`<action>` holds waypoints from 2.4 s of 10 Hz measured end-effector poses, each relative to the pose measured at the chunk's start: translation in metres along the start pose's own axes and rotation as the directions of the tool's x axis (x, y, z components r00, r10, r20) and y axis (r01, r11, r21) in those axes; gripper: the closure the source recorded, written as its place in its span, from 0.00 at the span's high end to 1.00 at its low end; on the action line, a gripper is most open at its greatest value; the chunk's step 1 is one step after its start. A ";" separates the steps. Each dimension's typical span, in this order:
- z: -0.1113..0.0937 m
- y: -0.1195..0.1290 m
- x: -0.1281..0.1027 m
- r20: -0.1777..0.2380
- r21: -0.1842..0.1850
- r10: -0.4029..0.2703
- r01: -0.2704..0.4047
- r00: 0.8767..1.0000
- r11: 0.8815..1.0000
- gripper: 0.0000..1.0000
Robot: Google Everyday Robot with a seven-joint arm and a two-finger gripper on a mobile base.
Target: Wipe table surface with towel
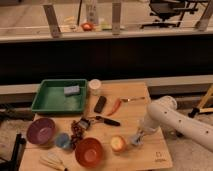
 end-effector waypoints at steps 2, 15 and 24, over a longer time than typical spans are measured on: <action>0.000 0.026 0.010 0.008 -0.034 0.019 -0.018 1.000 0.999 0.00; -0.006 -0.028 0.001 -0.056 0.016 -0.082 0.083 0.995 0.996 0.00; -0.013 0.061 0.033 -0.102 -0.074 0.003 -0.010 0.995 0.997 0.00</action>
